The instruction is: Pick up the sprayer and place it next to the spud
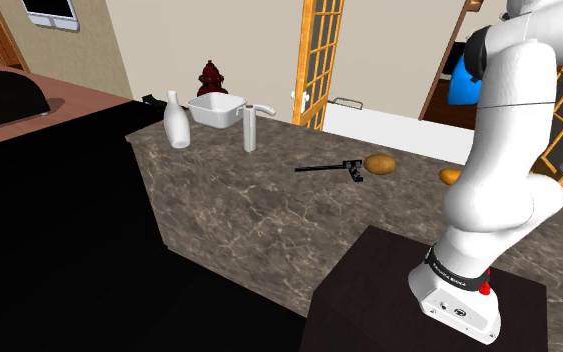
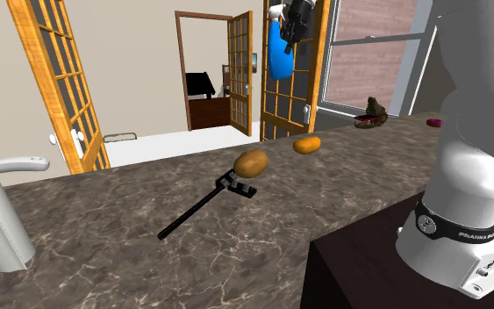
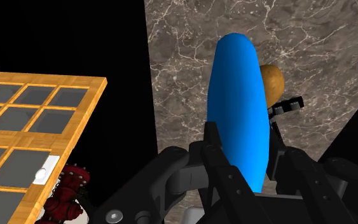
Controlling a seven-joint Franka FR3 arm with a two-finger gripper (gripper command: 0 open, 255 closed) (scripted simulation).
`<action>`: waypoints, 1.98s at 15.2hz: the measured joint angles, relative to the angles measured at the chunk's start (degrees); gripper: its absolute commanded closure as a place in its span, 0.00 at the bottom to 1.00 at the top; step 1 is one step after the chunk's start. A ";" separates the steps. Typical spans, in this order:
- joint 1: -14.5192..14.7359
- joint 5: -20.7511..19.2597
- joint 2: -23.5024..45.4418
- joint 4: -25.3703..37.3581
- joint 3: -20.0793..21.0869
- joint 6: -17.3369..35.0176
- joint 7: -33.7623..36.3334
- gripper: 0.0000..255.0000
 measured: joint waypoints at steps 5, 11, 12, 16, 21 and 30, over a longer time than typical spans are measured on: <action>-15.17 6.33 8.22 11.88 4.87 -6.03 -3.03 1.00; -11.63 4.98 7.43 4.77 3.72 -1.50 -5.95 1.00; -11.12 4.84 7.38 3.73 3.58 -0.76 -6.33 1.00; -8.99 4.38 7.11 -0.49 3.08 2.27 -7.85 1.00; -7.37 4.42 7.34 -4.46 2.93 5.45 -9.47 1.00; -5.26 5.16 8.19 -10.81 3.14 10.81 -12.37 1.00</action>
